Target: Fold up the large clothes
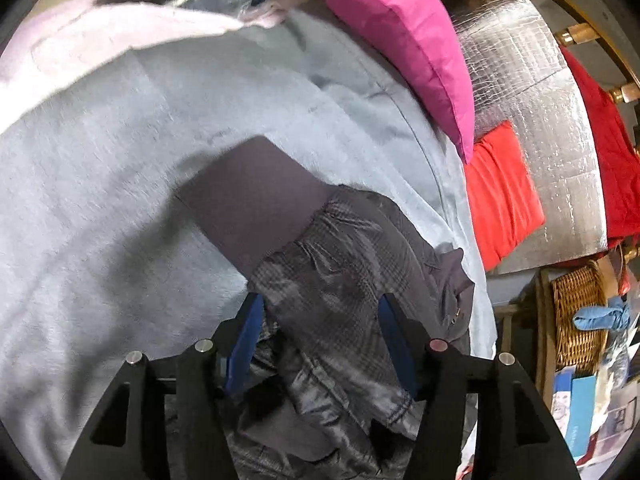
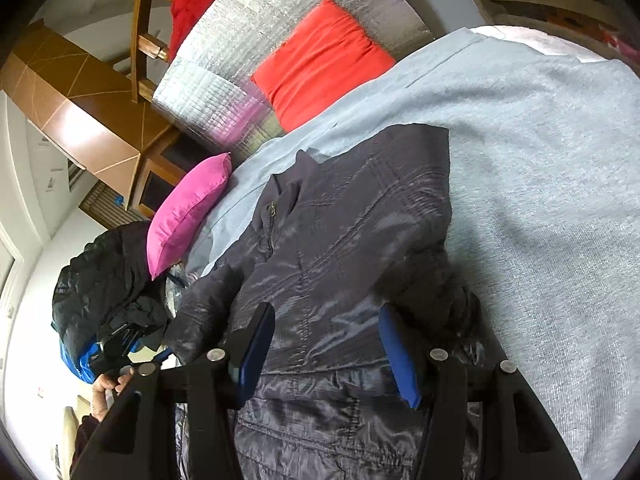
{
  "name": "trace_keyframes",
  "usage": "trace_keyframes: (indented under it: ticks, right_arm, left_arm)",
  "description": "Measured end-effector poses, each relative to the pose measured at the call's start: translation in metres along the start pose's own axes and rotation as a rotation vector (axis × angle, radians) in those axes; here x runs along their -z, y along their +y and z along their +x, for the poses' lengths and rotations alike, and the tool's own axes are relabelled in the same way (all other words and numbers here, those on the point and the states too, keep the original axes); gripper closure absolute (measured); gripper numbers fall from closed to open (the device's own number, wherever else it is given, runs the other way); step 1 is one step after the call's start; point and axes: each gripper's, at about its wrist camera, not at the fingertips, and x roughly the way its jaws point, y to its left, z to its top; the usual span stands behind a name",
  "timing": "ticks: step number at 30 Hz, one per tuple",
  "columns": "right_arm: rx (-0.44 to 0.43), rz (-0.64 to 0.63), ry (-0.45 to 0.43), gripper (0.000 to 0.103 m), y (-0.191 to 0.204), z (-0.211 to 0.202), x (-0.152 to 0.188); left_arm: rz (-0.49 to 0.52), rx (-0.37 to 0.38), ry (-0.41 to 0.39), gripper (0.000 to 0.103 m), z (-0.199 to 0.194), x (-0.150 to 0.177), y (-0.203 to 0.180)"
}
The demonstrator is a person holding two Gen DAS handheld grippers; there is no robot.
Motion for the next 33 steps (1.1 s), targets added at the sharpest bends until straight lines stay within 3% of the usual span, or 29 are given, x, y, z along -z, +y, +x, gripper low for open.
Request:
trace_keyframes:
  ticks: [5, 9, 15, 19, 24, 26, 28, 29, 33]
  right_arm:
    - [0.017, -0.035, 0.000, 0.045, 0.006, 0.004, 0.001]
    - [0.026, -0.050, 0.002, 0.045, 0.007, 0.008, 0.001]
    - [0.026, -0.047, 0.009, 0.045, 0.006, 0.008, 0.002]
    - [0.025, -0.040, 0.003, 0.045, 0.005, 0.004, 0.002]
    - [0.028, -0.018, -0.027, 0.045, -0.001, -0.007, 0.000]
    - [0.027, -0.004, -0.035, 0.045, -0.006, -0.011, -0.001]
    - [0.024, 0.005, -0.037, 0.045, -0.011, -0.017, -0.002]
    - [0.026, 0.005, -0.037, 0.045, -0.012, -0.018, -0.003]
    - [0.031, 0.019, -0.046, 0.045, -0.019, -0.026, -0.005]
  left_arm:
    - [-0.011, -0.012, -0.014, 0.044, 0.020, -0.003, 0.001]
    - [-0.010, 0.001, -0.045, 0.070, 0.018, -0.005, 0.002]
    - [0.143, 0.002, -0.130, 0.096, -0.011, -0.003, -0.033]
    - [0.312, 0.039, -0.160, 0.100, -0.030, 0.011, -0.080]
    - [0.643, 0.069, -0.134, 0.100, -0.038, 0.074, -0.168]
    - [0.711, 0.069, -0.124, 0.100, -0.038, 0.098, -0.189]
    - [0.710, 0.070, -0.113, 0.099, -0.041, 0.105, -0.193]
    - [0.689, 0.063, -0.099, 0.095, -0.042, 0.103, -0.185]
    - [0.574, -0.030, -0.124, 0.046, -0.048, 0.074, -0.123]
